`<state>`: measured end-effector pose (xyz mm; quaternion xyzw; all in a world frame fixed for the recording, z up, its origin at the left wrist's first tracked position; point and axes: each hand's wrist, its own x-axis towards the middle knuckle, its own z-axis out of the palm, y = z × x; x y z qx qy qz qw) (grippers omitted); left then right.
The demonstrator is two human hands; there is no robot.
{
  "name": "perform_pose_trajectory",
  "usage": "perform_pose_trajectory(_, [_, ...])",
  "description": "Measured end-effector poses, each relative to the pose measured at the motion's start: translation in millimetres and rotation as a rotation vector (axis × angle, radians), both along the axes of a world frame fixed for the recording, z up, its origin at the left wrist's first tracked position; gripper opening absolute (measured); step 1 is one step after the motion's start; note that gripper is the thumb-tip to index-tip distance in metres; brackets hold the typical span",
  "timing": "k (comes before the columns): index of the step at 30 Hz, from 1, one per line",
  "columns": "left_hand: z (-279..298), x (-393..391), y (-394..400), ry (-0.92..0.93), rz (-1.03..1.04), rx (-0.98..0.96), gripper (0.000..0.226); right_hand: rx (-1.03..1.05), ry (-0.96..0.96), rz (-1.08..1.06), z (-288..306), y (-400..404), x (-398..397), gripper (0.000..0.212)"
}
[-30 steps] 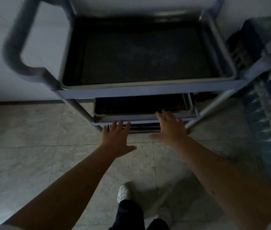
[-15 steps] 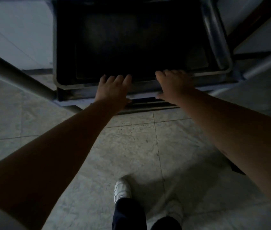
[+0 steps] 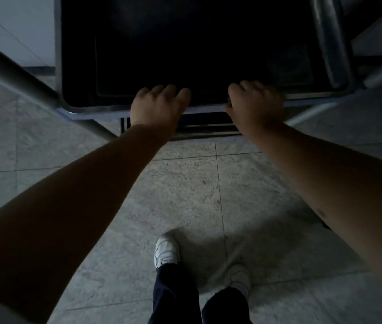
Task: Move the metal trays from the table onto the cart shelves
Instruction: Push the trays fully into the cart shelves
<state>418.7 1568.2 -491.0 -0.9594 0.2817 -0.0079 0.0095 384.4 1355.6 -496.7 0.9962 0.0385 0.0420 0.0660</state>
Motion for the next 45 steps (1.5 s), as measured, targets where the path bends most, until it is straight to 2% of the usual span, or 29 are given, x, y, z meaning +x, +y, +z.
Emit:
perform_pose_trajectory(4, [0.5, -0.2, 2.3, -0.023, -0.015, -0.070, 0.014, 0.046, -0.036, -0.023, 3.5, 2.1, -0.5, 0.029])
perform_pose_trajectory(9, [-3.0, -5.8, -0.4, -0.004, 0.041, -0.068, 0.020, 0.046, -0.054, -0.044, 3.9, 3.9, -4.0, 0.026])
perform_pose_trajectory(11, [-5.2, -12.7, -5.4, -0.008, 0.106, -0.051, 0.039, 0.078, -0.048, -0.058, 1.5, 3.9, -8.3, 0.032])
perform_pose_trajectory(14, [-9.2, -35.4, -6.3, -0.085, 0.188, -0.115, 0.091, 0.214, -0.135, -0.034, -4.6, 10.1, -25.4, 0.075])
perform_pose_trajectory(16, [-19.2, -62.8, -1.9, -0.125, 0.099, -0.228, 0.097, 0.282, -0.230, 0.091, -13.5, 19.1, -51.2, 0.083])
perform_pose_trajectory(17, [-27.2, -77.7, 1.8, -0.113, 0.041, -0.253, 0.096, 0.289, -0.219, 0.152, -21.0, 22.9, -65.8, 0.084])
perform_pose_trajectory(20, [-62.7, -108.5, 15.1, 0.042, -0.005, -0.138, 0.098, 0.292, -0.021, 0.192, -50.0, 28.2, -97.7, 0.093])
perform_pose_trajectory(23, [-108.3, -107.6, 24.9, 0.225, 0.084, 0.045, 0.106, 0.288, 0.168, 0.043, -89.2, 27.9, -103.5, 0.103])
perform_pose_trajectory(27, [-169.8, -84.6, 32.3, 0.334, 0.151, 0.148, 0.117, 0.252, 0.374, -0.121, -155.8, 20.7, -88.8, 0.110])
perform_pose_trajectory(31, [-230.5, -45.8, 25.7, 0.329, 0.090, 0.183, 0.121, 0.186, 0.455, -0.147, -223.5, 4.0, -59.3, 0.121])
perform_pose_trajectory(36, [-297.2, -1.3, 21.6, 0.356, 0.010, 0.291, 0.125, 0.083, 0.494, -0.073, -290.0, -20.1, -16.4, 0.129])
perform_pose_trajectory(38, [-313.0, 4.9, 21.0, 0.339, 0.013, 0.280, 0.126, 0.071, 0.471, -0.055, -307.9, -24.3, -8.5, 0.129])
perform_pose_trajectory(40, [-320.7, 5.5, 19.9, 0.247, 0.006, 0.287, 0.120, 0.070, 0.401, -0.056, -317.5, -23.9, -3.1, 0.121])
perform_pose_trajectory(42, [-324.1, 4.5, 18.1, 0.172, 0.004, 0.294, 0.105, 0.073, 0.334, -0.061, -321.5, -20.4, 0.6, 0.099])
perform_pose_trajectory(45, [-325.6, 5.8, 15.7, 0.129, 0.054, 0.257, 0.075, 0.034, 0.182, -0.063, -324.4, -12.9, 1.6, 0.055])
